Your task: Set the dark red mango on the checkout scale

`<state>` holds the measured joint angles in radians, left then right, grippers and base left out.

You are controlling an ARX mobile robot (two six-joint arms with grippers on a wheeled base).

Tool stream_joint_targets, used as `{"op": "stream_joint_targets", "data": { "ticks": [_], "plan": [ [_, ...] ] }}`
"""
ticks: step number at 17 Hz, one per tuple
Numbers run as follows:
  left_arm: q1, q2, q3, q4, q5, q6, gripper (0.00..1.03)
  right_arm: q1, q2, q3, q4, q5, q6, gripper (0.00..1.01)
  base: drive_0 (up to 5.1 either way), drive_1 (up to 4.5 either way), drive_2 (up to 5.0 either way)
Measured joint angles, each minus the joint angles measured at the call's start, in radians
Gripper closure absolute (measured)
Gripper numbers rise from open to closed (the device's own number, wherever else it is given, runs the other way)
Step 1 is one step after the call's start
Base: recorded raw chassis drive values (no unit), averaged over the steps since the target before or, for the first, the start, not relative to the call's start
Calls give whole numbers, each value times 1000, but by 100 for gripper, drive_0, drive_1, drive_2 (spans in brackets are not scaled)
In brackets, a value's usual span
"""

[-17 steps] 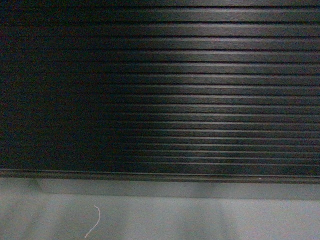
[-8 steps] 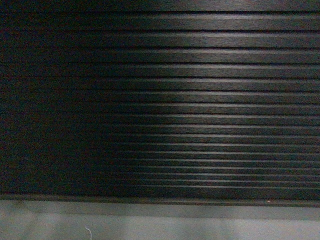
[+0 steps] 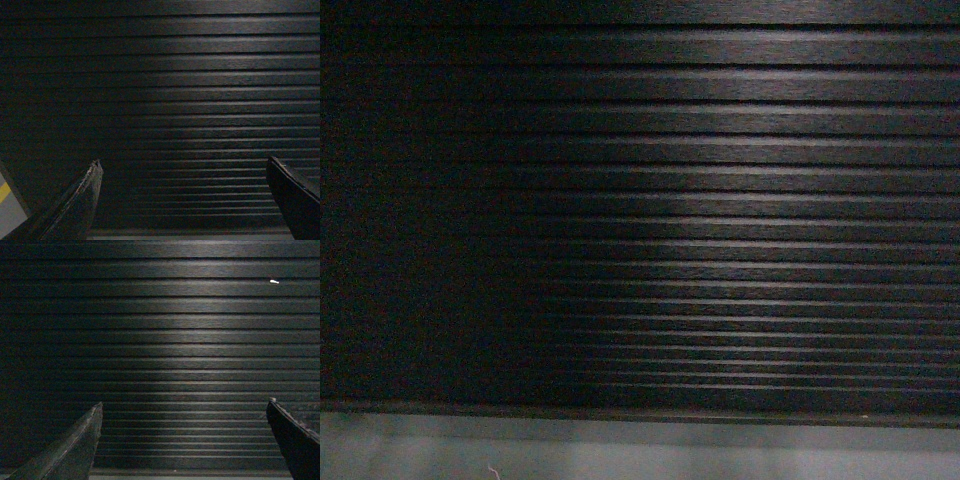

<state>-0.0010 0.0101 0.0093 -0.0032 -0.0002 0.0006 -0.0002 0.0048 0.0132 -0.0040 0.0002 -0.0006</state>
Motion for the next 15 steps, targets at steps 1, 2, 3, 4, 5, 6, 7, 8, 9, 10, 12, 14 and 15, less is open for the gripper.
{"op": "stream_joint_targets", "data": {
  "ticks": [1,2,3,4,5,6,7,8,9,10,12,14,15],
  "plan": [
    [0,0,0,0,0,0,5,0,0,0,0,0,0,3,0,0,0],
    [0,0,0,0,0,0,5,0,0,0,0,0,0,3,0,0,0],
    [0,0,0,0,0,0,5,0,0,0,0,0,0,3,0,0,0],
    [0,0,0,0,0,0,5,0,0,0,0,0,0,3,0,0,0],
    [0,0,0,0,0,0,5,0,0,0,0,0,0,3,0,0,0],
    [0,0,0,0,0,0,5,0,0,0,0,0,0,3,0,0,0],
    [0,0,0,0,0,0,5,0,0,0,0,0,0,3,0,0,0],
    [0,0,0,0,0,0,5,0,0,0,0,0,0,3,0,0,0],
    [0,0,0,0,0,0,5,0,0,0,0,0,0,3,0,0,0],
    [0,0,0,0,0,0,5,0,0,0,0,0,0,3,0,0,0],
    [0,0,0,0,0,0,5,0,0,0,0,0,0,3,0,0,0],
    [0,0,0,-2,0,0,5,0,0,0,-2,0,0,3,0,0,0],
    [0,0,0,-3,0,0,5,0,0,0,-3,0,0,3,0,0,0]
  ]
}}
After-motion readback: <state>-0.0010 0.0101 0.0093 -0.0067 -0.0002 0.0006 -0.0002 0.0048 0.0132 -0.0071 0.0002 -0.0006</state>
